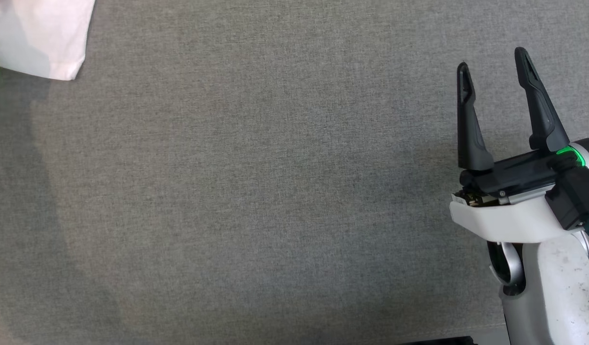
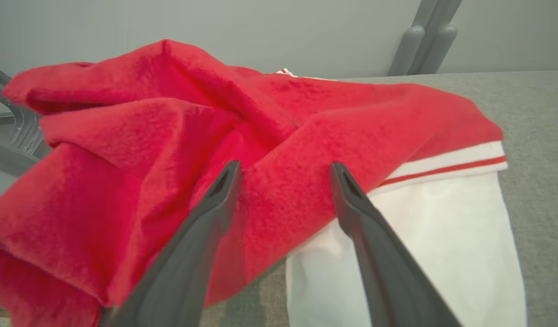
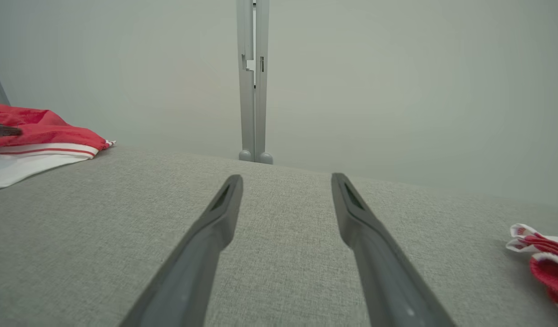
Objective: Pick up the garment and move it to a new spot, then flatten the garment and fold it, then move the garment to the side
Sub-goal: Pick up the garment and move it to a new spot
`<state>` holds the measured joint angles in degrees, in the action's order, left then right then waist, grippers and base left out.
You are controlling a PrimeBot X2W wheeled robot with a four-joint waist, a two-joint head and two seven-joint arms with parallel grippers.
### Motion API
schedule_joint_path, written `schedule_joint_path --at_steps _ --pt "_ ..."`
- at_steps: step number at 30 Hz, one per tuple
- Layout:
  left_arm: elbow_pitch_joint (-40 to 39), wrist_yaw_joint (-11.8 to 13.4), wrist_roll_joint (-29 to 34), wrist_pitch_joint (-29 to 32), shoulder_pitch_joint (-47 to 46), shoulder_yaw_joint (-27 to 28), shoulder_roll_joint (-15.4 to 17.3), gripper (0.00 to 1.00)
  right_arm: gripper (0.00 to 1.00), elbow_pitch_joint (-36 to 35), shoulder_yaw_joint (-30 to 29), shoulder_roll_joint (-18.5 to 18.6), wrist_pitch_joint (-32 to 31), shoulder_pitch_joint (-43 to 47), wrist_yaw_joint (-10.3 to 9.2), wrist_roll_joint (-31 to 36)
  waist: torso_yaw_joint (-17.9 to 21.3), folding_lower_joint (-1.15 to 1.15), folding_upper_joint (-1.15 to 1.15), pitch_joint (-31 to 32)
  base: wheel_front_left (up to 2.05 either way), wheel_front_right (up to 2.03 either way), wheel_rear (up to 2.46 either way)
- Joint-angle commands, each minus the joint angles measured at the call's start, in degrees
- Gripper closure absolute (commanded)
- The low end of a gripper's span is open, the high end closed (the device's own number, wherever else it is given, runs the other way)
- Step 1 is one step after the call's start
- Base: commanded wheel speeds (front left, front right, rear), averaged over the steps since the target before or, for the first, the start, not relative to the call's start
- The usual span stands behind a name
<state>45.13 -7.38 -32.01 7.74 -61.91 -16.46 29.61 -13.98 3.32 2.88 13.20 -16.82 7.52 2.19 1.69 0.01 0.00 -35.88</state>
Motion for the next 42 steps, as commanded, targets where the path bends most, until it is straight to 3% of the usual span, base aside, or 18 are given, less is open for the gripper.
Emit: schedule_joint_path --at_steps 1,9,10,11,12,25,42 --pt "0.5 -0.1 -0.3 -0.3 0.1 -0.7 0.9 0.00 0.00 -0.8 0.1 0.0 -0.3 0.4 -0.06 0.5 0.9 -0.01 0.00 -1.4 0.00 0.00 0.00" --pt "7.2 0.6 1.9 -4.2 -3.1 -4.8 0.7 0.00 0.00 -3.2 -0.1 0.6 -1.9 2.2 -0.06 1.3 0.2 -0.01 0.00 -0.9 0.00 0.00 0.00" --pt "7.9 0.6 2.1 -4.9 -3.5 -5.0 0.3 0.11 0.00 -3.5 -0.1 0.7 -2.1 2.4 -0.06 1.3 0.1 -0.01 0.00 -0.8 0.00 0.00 0.00" --pt "8.7 0.7 2.4 -6.2 -4.0 -5.0 -0.1 0.67 0.00 -3.9 -0.2 0.7 -2.3 2.5 -0.06 1.4 0.0 -0.01 0.00 -0.8 0.00 0.00 0.00" --pt "9.4 0.7 2.6 -7.4 -4.4 -5.2 -0.3 1.00 0.00 -4.0 -0.3 0.7 -2.4 2.6 -0.06 1.5 -0.1 -0.01 0.00 -0.7 0.00 0.00 0.00" --pt "13.9 -0.1 2.4 -13.6 -5.5 -9.9 -1.7 1.00 0.00 -0.2 0.2 0.4 -1.1 2.5 -0.06 0.1 -0.8 -0.01 0.00 7.4 0.00 0.00 0.00" --pt "-2.0 -0.1 -5.9 -13.3 -4.8 -25.3 2.1 1.00 0.00 7.8 -2.3 0.0 1.6 6.8 -0.06 -3.9 3.3 -0.01 0.00 27.9 0.00 0.00 0.00"
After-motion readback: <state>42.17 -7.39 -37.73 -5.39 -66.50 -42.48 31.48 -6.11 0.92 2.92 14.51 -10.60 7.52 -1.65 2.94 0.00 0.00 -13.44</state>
